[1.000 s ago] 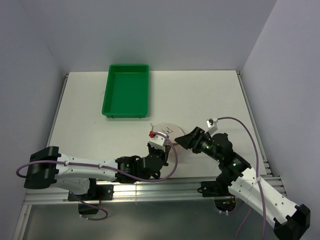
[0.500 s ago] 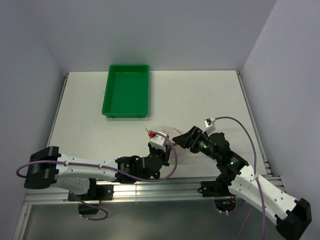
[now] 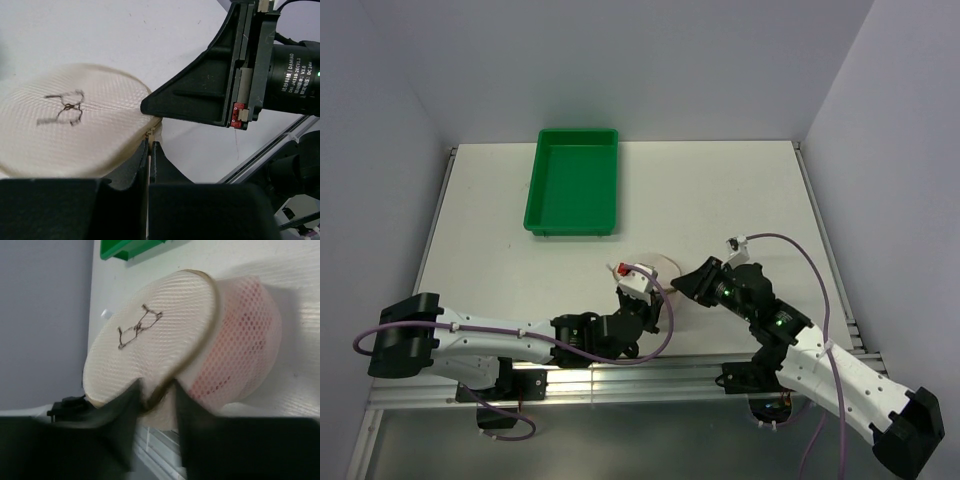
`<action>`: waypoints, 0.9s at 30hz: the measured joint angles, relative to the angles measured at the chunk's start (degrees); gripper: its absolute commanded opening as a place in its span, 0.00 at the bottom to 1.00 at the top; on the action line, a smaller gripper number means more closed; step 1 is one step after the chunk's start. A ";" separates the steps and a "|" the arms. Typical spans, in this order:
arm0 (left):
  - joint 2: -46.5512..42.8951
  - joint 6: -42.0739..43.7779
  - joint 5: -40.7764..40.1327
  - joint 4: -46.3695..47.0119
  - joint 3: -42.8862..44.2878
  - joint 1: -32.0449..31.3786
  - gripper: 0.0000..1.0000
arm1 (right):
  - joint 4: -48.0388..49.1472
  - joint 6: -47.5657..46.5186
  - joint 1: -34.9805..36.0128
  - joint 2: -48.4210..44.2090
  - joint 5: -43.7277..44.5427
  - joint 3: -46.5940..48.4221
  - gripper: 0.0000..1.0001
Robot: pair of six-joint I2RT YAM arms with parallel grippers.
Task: Place the bra in the laundry bag and zip it closed
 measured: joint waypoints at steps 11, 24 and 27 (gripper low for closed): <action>-3.69 -1.25 -0.68 -1.29 -3.85 -0.15 0.00 | 1.20 -2.43 0.15 2.25 1.81 2.54 0.00; -17.68 -11.47 -6.08 -13.27 -10.62 -0.20 0.00 | 6.16 -9.99 -14.34 10.58 -11.82 5.01 0.00; -20.13 -12.22 -6.56 -13.99 -11.17 -0.22 0.00 | 6.36 -12.09 -15.02 13.57 -15.37 7.61 0.04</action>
